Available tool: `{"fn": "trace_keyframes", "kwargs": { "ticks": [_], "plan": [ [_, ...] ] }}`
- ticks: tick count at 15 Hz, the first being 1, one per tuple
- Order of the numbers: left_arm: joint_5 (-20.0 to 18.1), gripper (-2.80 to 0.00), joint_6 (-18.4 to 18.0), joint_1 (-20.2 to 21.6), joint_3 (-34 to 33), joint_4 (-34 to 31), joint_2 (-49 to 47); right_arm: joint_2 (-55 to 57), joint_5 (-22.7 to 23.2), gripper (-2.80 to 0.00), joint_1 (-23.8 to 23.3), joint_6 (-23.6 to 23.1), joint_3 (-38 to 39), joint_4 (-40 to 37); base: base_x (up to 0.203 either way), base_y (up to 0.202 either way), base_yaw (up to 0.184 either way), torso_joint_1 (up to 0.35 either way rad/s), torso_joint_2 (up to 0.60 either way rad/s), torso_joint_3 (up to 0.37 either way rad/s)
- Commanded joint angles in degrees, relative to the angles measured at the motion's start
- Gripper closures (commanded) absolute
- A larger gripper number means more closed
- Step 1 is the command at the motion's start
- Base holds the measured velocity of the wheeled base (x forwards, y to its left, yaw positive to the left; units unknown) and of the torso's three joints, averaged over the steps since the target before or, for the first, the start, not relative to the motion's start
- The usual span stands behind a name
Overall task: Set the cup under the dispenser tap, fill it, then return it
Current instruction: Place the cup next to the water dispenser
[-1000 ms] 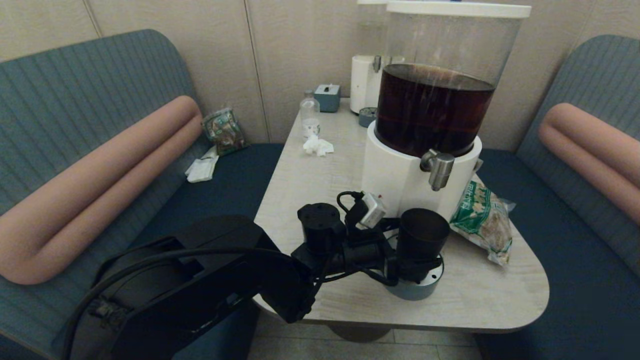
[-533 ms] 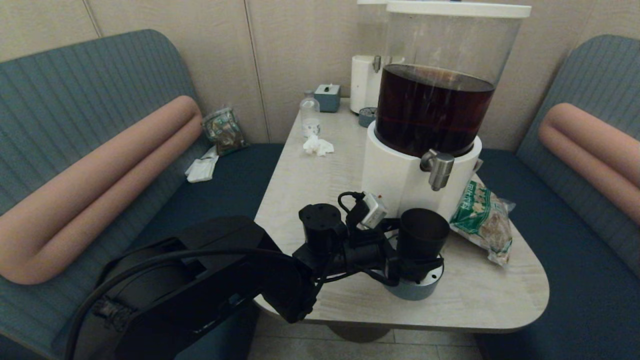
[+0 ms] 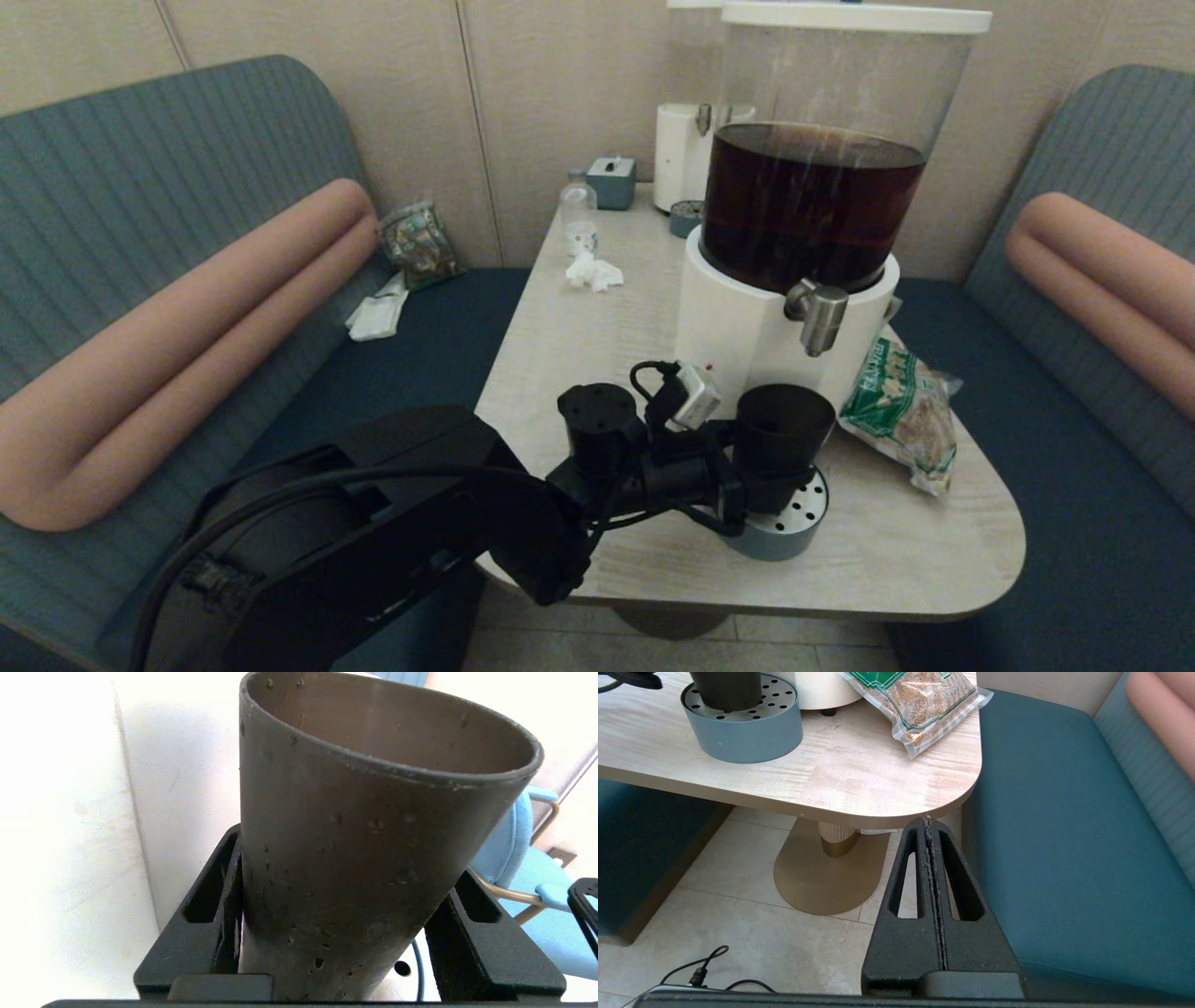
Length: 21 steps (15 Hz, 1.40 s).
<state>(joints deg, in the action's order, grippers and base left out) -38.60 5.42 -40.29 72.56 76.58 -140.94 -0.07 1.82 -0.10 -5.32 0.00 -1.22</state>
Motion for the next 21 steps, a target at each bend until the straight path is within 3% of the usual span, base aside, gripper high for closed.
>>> {"fn": "trace_keyframes", "kwargs": {
  "ticks": [1, 10, 21],
  "plan": [
    [-0.2, 0.00, 1.2, 0.0, -1.6, 2.4, 0.5, 0.1, 0.0, 0.00, 0.0, 0.0, 0.1, 0.0, 0.000, 0.000, 0.000, 0.000, 0.00, 0.000],
    [0.2, 0.00, 5.0, 1.0, -13.0, 9.6, 7.3, 0.1, 0.0, 0.00, 0.0, 0.0, 0.1, 0.0, 0.000, 0.000, 0.000, 0.000, 0.00, 0.000],
    [0.6, 0.00, 6.7, 9.8, -24.3, 11.1, 14.8, 0.1, 0.0, 0.00, 0.0, 0.0, 0.1, 0.0, 0.000, 0.000, 0.000, 0.000, 0.00, 0.000]
  ]
}}
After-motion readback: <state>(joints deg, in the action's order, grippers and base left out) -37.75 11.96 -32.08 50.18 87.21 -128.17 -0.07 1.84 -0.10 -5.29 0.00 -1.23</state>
